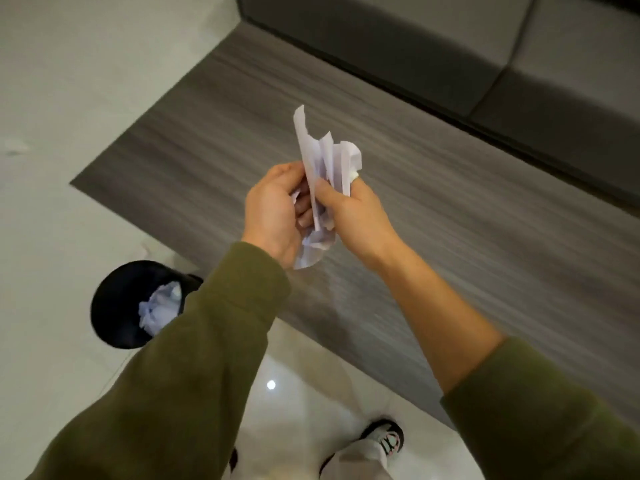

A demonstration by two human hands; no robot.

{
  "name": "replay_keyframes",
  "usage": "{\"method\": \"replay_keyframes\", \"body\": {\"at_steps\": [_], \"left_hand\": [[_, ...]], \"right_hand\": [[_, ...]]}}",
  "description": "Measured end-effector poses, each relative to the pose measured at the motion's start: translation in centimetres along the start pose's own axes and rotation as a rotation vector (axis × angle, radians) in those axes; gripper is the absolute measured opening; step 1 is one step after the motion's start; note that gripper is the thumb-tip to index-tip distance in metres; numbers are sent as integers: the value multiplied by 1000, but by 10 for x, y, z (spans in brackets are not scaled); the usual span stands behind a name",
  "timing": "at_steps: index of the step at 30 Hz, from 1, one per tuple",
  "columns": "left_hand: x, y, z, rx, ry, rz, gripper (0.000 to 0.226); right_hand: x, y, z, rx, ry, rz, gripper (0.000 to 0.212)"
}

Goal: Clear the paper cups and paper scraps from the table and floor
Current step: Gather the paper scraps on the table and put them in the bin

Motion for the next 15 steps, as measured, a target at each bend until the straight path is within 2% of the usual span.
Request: {"method": "replay_keyframes", "body": {"at_steps": [4,6,10,15], "left_hand": [[-17,-88,51,37,47,81,42],[-22,-133,76,22,34,102,42],[-35,-218,122,45,34,170,41],[-56,-315,149,42,42,244,34]], "right_hand": [[-15,102,-11,24,-9,-59,27],[-20,156,-17,41,2,-85,33],[-31,257,-29,67,-17,-175,29],[-50,358,-20,76,91,-236,31]]}}
Point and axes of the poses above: each hand's wrist, its own x-axis away from the middle knuckle, its own y-axis out of the palm, z = x × y, the point moved 1 cm from there along -x, towards the middle knuckle, and after that the axes turned 5 degrees about y, right-handed, at the moved point
